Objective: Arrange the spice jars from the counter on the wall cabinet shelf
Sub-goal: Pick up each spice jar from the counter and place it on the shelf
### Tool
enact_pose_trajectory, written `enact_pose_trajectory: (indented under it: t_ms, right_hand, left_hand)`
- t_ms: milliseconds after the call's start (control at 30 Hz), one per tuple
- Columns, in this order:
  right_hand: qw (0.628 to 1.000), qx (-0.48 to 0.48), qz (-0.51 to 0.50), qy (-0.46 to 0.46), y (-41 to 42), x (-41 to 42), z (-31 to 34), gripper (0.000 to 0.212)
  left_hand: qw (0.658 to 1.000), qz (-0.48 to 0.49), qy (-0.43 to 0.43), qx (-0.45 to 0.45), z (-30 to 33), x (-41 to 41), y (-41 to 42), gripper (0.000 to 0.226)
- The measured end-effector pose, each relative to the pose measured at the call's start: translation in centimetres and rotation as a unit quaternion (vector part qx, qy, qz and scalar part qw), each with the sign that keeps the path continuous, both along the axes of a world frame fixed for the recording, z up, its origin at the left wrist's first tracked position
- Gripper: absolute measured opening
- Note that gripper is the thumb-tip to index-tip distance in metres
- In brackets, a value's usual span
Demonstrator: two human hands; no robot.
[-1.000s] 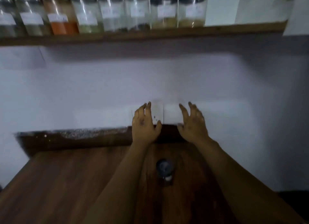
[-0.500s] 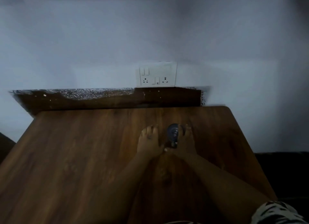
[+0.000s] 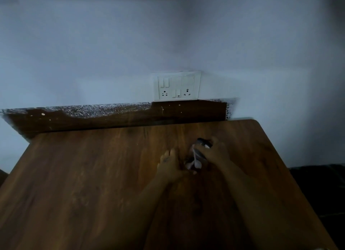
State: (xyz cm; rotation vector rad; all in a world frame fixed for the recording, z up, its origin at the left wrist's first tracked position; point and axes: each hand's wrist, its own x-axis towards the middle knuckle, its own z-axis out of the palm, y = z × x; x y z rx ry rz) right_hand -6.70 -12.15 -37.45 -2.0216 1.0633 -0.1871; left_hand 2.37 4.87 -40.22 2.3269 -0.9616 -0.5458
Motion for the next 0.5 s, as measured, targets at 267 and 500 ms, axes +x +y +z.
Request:
enact_pose_trajectory:
  t_ms: [267, 500]
  right_hand:
    - [0.986, 0.121, 0.062, -0.101, 0.8, 0.7, 7.2, 0.063]
    - [0.946, 0.204, 0.0, -0.251, 2.3, 0.5, 8.7, 0.06]
  left_hand:
    - [0.936, 0.016, 0.243, -0.253, 4.2, -1.1, 0.0, 0.057]
    - [0.951, -0.019, 0.07, -0.299, 7.0, -0.8, 0.3, 0.087]
